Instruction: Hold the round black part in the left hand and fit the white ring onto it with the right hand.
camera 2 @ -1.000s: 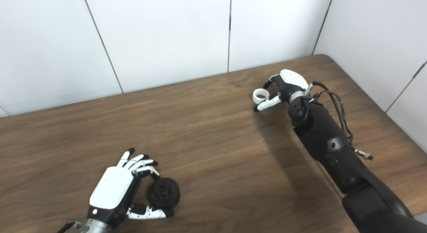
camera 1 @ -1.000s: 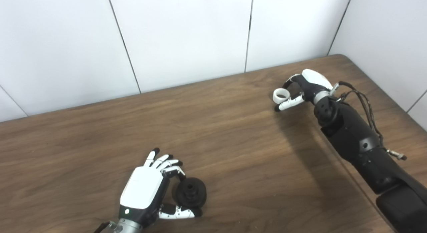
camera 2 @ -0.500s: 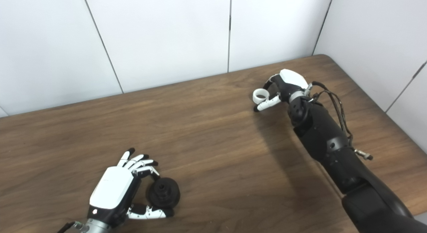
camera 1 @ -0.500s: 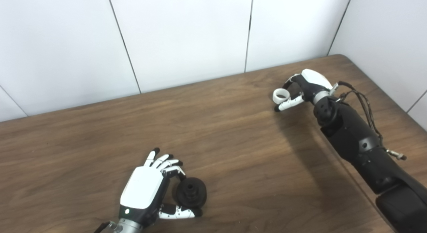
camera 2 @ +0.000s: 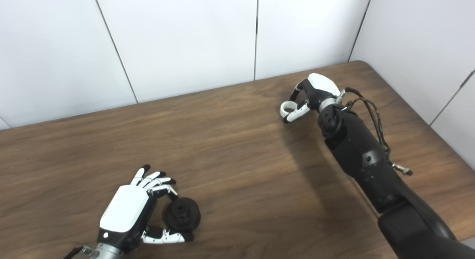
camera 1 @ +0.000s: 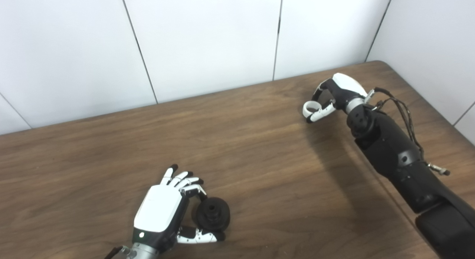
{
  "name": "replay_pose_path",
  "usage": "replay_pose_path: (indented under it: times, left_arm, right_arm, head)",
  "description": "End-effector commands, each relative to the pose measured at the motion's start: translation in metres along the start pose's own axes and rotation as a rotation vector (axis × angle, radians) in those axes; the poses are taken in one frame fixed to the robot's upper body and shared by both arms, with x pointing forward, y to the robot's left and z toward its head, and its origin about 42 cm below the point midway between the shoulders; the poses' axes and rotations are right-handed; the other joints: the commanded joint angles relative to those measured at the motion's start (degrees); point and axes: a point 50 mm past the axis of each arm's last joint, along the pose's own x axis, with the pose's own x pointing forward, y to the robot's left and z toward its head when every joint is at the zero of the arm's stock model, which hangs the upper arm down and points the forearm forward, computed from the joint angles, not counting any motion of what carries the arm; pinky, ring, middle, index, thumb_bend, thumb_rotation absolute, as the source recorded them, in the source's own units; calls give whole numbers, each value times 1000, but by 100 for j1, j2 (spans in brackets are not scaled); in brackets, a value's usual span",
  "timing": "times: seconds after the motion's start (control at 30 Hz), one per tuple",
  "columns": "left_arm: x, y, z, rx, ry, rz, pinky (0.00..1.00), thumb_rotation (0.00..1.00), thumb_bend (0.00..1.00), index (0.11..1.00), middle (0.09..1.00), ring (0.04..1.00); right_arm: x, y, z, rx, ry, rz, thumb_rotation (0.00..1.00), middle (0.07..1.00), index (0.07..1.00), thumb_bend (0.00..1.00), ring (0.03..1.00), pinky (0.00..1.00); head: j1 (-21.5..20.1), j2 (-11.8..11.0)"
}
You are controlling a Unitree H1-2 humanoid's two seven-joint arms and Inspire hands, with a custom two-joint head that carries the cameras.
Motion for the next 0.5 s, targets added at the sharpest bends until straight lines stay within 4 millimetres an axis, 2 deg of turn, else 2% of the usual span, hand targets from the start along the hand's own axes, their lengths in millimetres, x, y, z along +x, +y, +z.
replay_pose_path:
  times: [0.0, 0.47]
  left_arm:
    - [-5, 1, -4, 43, 4, -20, 1000, 56, 525, 484, 773, 871]
    - [-5, 1, -2, 38, 6, -23, 1000, 56, 525, 484, 777, 875]
  right_arm:
    - [1, -21, 10, 11, -37, -83, 133, 860, 486, 520, 1000, 898]
    - [-2, -18, 3, 14, -25, -76, 127, 854, 486, 521, 1000, 946]
  head:
    - [10, 30]
    - [96, 62]
